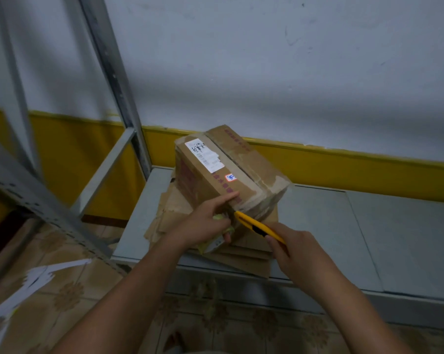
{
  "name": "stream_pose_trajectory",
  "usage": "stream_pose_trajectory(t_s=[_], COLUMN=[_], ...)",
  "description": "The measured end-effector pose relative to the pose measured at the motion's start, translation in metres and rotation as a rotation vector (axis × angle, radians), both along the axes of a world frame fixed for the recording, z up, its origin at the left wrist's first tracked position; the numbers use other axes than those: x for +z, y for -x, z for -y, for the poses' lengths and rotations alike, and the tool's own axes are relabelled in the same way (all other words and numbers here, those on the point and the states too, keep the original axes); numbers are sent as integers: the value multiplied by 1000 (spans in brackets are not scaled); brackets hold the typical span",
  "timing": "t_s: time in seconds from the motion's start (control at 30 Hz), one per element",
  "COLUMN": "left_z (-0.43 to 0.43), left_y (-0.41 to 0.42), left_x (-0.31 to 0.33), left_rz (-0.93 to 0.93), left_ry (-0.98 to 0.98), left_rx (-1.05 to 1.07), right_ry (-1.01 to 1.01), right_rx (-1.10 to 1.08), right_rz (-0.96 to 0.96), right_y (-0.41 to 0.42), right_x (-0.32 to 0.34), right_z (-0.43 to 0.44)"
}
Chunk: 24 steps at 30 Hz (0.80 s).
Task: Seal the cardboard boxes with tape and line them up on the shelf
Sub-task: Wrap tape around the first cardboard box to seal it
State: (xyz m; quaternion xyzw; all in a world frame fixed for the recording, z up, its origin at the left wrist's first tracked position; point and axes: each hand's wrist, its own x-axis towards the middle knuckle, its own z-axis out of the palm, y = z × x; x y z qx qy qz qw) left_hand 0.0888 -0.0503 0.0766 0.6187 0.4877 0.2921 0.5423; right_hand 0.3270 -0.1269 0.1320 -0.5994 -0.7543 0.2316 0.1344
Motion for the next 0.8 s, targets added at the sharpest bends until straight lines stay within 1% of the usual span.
stream_pose_trajectory(t_s=[0.1,0.2,0.3,0.47,0.6,0.8], left_z=[-1,-1,0,-1,0,-1], left_y=[1,1,1,3,6,8], left_x=[0,1,3,5,2,0], left_rz=[-4,-22,-37,-77,-69,-47], left_ry=[31,28,12,5,12,24], left_rx=[-24,-35,-50,-71,-84,-89], right_ry=[38,47,55,174,202,184], right_rx=[24,52,41,41,71,67], right_rz=[102,230,313,432,461,422], right_y=[10,23,42,64,62,50], right_x=[14,29,43,56,58,68], right_z=[-8,-15,-25,-46,-41,-20])
